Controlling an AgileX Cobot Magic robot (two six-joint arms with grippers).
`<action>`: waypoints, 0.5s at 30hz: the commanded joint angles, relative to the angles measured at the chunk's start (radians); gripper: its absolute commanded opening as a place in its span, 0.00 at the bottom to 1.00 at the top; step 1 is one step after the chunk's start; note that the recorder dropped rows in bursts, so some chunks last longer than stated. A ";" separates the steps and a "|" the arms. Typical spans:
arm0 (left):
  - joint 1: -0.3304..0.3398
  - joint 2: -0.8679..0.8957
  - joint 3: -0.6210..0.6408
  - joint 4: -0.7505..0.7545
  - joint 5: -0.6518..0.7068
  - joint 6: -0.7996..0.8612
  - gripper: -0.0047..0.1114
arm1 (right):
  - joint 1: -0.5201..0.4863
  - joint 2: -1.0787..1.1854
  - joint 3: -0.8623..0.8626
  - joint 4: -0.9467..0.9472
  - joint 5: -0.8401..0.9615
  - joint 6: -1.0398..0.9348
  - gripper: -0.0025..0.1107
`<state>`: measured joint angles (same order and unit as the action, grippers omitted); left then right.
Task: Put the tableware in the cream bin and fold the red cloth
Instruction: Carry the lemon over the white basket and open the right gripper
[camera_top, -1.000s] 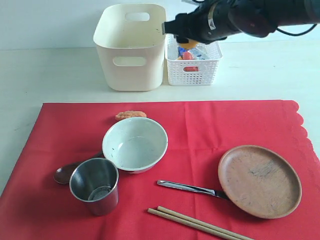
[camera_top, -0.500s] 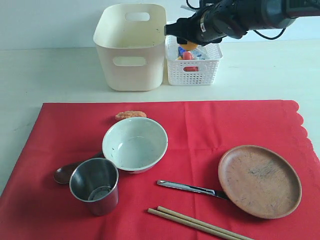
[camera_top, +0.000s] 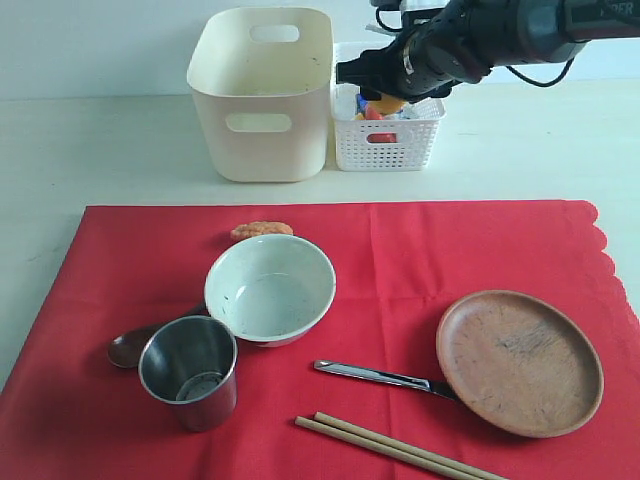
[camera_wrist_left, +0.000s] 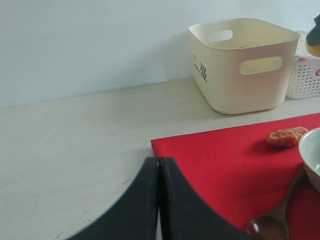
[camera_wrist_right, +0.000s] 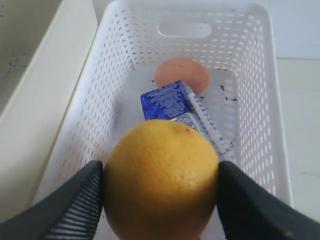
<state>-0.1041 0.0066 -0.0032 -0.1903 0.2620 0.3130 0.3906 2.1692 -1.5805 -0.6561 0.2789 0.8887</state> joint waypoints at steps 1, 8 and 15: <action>0.001 -0.007 0.003 0.000 -0.002 0.001 0.06 | 0.000 -0.014 -0.011 -0.013 -0.019 0.003 0.59; 0.001 -0.007 0.003 0.000 -0.002 0.001 0.06 | 0.000 -0.071 -0.011 -0.013 -0.015 0.003 0.68; 0.001 -0.007 0.003 0.000 -0.002 0.001 0.06 | 0.000 -0.166 -0.011 0.001 0.109 0.001 0.68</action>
<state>-0.1041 0.0066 -0.0032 -0.1903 0.2620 0.3130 0.3906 2.0490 -1.5828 -0.6601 0.3185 0.8904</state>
